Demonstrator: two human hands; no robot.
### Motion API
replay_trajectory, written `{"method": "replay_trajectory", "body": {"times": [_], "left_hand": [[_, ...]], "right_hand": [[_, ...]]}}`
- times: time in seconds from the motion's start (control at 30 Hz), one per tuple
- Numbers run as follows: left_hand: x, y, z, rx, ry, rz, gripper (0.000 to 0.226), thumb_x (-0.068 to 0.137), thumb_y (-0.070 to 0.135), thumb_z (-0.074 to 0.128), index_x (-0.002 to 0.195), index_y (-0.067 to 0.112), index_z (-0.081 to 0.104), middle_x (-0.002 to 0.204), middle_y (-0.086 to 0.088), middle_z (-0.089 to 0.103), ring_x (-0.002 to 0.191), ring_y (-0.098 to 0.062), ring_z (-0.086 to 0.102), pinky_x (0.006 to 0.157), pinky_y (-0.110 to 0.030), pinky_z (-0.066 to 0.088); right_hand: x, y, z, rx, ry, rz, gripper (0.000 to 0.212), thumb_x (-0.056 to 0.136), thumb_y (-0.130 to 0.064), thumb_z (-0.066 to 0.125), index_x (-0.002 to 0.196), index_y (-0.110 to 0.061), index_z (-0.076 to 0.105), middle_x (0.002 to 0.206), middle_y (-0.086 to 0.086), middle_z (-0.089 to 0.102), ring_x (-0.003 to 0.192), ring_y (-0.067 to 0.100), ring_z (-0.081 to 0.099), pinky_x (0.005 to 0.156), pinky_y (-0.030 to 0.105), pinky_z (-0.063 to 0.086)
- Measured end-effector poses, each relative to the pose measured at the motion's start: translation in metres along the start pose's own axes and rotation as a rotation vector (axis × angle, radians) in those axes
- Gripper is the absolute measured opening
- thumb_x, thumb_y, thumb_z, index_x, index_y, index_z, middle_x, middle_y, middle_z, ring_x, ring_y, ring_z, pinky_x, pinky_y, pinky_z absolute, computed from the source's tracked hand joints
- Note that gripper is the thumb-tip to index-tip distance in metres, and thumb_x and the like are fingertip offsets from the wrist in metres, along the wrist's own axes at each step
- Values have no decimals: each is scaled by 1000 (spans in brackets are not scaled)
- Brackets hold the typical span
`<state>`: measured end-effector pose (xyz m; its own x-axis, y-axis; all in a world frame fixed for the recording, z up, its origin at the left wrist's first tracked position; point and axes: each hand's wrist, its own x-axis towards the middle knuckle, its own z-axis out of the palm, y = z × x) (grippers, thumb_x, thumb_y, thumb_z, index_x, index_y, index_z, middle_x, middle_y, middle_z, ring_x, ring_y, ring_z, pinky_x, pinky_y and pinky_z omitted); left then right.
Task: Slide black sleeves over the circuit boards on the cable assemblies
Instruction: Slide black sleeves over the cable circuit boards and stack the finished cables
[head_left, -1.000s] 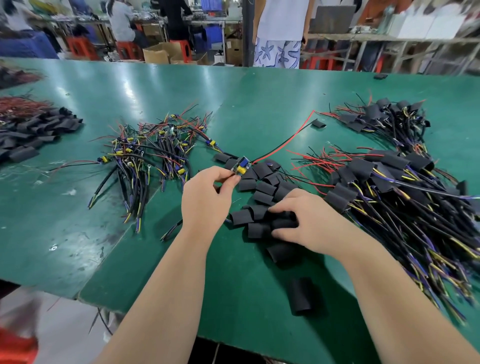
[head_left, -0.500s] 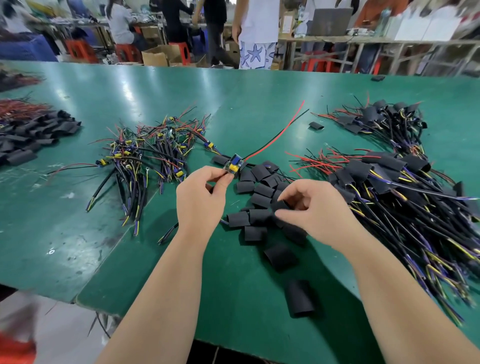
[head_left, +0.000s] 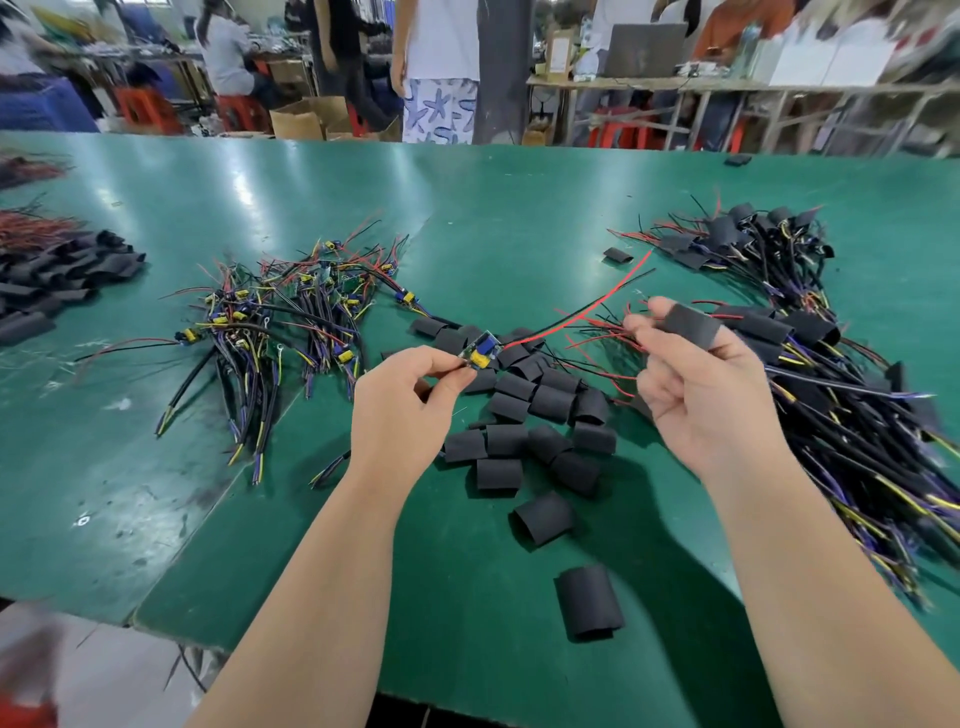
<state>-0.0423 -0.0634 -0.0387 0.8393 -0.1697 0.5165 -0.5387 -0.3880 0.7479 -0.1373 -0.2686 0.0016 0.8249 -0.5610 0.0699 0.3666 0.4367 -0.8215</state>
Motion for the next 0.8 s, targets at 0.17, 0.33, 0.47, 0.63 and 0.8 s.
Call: {"method": "replay_trajectory", "body": {"times": [0.17, 0.33, 0.47, 0.63, 0.8], "left_hand": [[0, -1, 0, 17, -20, 17, 9, 83, 20, 72, 80, 28, 70, 65, 33, 58, 50, 3, 47, 52, -6, 35], [-1, -1, 0, 15, -31, 6, 10, 84, 20, 72, 80, 29, 69, 64, 33, 58, 50, 2, 47, 52, -7, 36], [-2, 1, -1, -3, -48, -9, 9, 84, 21, 71, 80, 29, 69, 60, 30, 56, 47, 0, 45, 48, -8, 34], [-2, 4, -3, -22, -79, 2, 20, 83, 21, 72, 76, 38, 66, 58, 27, 56, 46, -2, 43, 47, -9, 34], [-1, 6, -3, -34, -113, -1, 32, 82, 22, 74, 69, 48, 63, 54, 17, 56, 44, -6, 40, 44, -17, 35]], "right_hand": [[4, -4, -4, -131, 97, 26, 27, 96, 6, 43, 97, -15, 61, 75, 9, 60, 40, 10, 29, 41, 19, 25], [3, -5, 1, 32, 88, 253, 22, 99, -28, 46, 87, -14, 57, 60, -1, 42, 45, 14, 27, 46, 23, 24], [2, -7, 2, 41, 77, 322, 38, 98, -48, 41, 84, -15, 52, 58, -3, 36, 46, 14, 25, 48, 24, 28], [2, -8, 6, 52, 61, 192, 33, 101, -42, 38, 83, -20, 55, 70, -3, 58, 53, 13, 48, 53, 21, 44], [0, -14, 2, -143, 122, -26, 30, 98, -42, 45, 90, -30, 71, 83, -14, 64, 70, 5, 51, 68, 21, 38]]}}
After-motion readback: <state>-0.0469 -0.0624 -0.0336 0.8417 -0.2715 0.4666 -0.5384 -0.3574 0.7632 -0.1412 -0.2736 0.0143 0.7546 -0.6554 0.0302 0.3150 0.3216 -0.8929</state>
